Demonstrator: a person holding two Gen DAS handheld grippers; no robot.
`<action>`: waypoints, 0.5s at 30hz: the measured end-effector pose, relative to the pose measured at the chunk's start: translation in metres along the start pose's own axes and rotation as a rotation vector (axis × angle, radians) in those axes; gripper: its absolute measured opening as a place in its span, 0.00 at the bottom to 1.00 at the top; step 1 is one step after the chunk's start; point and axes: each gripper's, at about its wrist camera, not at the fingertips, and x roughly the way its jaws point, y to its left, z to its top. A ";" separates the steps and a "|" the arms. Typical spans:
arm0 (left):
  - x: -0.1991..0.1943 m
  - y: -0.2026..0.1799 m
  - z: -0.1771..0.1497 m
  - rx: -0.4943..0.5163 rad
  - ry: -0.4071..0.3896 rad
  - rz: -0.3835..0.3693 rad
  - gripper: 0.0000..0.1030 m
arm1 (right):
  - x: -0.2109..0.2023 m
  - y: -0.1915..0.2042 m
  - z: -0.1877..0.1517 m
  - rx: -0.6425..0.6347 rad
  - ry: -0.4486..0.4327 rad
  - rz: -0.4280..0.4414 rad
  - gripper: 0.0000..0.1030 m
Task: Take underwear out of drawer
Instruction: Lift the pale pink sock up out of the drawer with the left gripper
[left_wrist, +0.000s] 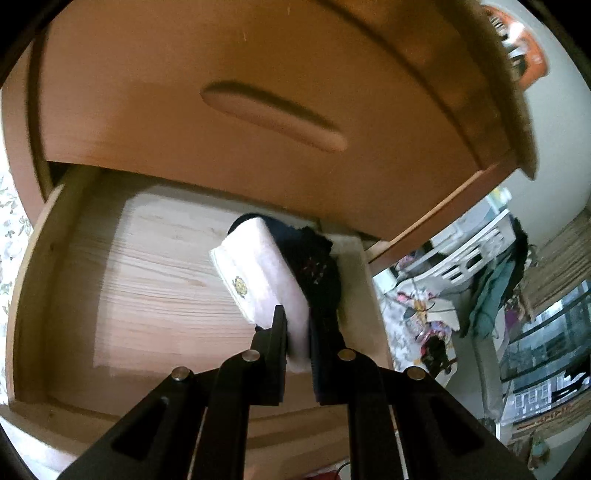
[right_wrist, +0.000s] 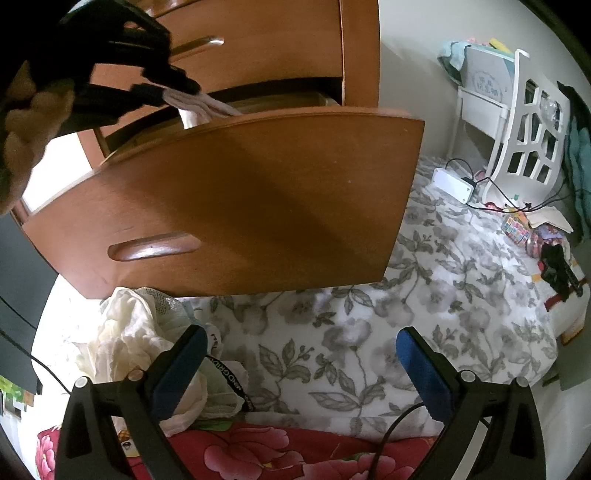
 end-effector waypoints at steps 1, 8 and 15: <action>-0.005 0.001 -0.002 0.001 -0.014 -0.004 0.10 | 0.000 0.000 0.000 -0.002 0.000 -0.001 1.00; -0.044 0.001 -0.014 -0.006 -0.136 -0.060 0.10 | -0.001 0.001 0.000 -0.010 -0.006 -0.010 1.00; -0.086 0.009 -0.030 -0.006 -0.220 -0.084 0.10 | -0.003 0.003 0.000 -0.018 -0.013 -0.020 1.00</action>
